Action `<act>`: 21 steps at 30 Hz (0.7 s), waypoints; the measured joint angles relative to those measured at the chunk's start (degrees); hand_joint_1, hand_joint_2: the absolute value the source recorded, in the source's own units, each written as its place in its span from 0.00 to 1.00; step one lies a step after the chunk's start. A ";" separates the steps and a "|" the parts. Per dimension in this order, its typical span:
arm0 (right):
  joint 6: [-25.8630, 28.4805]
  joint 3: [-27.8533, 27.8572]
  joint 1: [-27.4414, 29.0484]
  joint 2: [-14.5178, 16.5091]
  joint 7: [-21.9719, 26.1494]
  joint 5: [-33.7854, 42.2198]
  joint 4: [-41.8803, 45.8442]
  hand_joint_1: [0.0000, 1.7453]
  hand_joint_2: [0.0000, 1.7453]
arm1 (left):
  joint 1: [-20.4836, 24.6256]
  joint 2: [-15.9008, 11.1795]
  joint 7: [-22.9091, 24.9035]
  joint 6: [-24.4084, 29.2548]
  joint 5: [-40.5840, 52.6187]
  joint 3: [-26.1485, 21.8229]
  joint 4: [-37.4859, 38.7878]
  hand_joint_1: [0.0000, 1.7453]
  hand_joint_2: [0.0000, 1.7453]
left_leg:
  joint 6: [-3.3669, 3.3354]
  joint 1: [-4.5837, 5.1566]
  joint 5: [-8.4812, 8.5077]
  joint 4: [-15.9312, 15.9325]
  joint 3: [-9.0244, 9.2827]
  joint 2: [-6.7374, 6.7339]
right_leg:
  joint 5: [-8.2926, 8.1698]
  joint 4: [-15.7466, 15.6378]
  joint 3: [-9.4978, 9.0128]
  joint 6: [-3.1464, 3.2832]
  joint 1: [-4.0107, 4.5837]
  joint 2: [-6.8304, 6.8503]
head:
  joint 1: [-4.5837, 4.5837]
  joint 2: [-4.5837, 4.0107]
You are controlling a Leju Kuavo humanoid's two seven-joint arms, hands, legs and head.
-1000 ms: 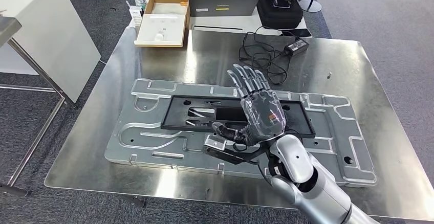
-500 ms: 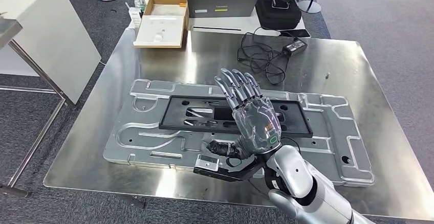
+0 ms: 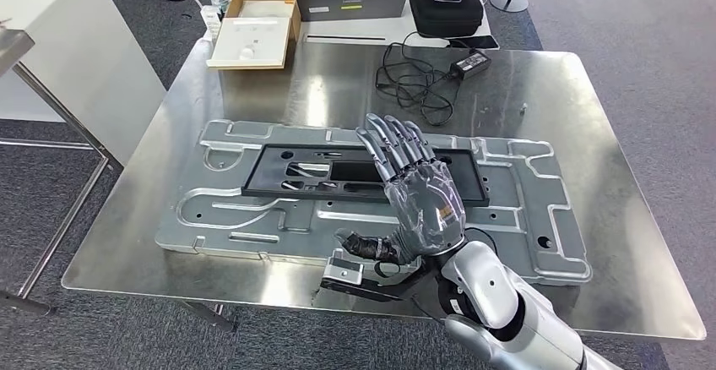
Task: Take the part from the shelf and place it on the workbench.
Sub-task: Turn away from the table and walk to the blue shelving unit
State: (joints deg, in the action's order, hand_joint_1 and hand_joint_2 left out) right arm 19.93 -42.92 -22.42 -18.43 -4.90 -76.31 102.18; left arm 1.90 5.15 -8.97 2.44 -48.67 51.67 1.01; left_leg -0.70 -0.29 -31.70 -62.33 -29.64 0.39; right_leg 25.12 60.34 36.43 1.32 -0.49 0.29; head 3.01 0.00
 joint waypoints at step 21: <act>-0.37 -0.35 -0.11 -0.63 -0.82 -0.04 0.21 0.00 0.00 | 0.25 -0.04 0.49 0.47 0.08 1.03 -0.77 0.00 0.00 | -0.19 0.47 8.04 3.19 -6.89 -0.31 | 4.27 -2.41 -7.25 -0.37 -0.08 -0.09 | 0.02 0.00</act>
State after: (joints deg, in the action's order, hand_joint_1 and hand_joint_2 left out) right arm 19.57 -43.27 -22.53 -19.06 -5.72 -76.35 102.39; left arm 2.15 5.10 -8.48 2.91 -48.59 52.70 0.23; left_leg -0.89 0.19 -23.66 -59.14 -36.52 0.08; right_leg 29.38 57.93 29.18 0.95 -0.57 0.20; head 3.03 0.00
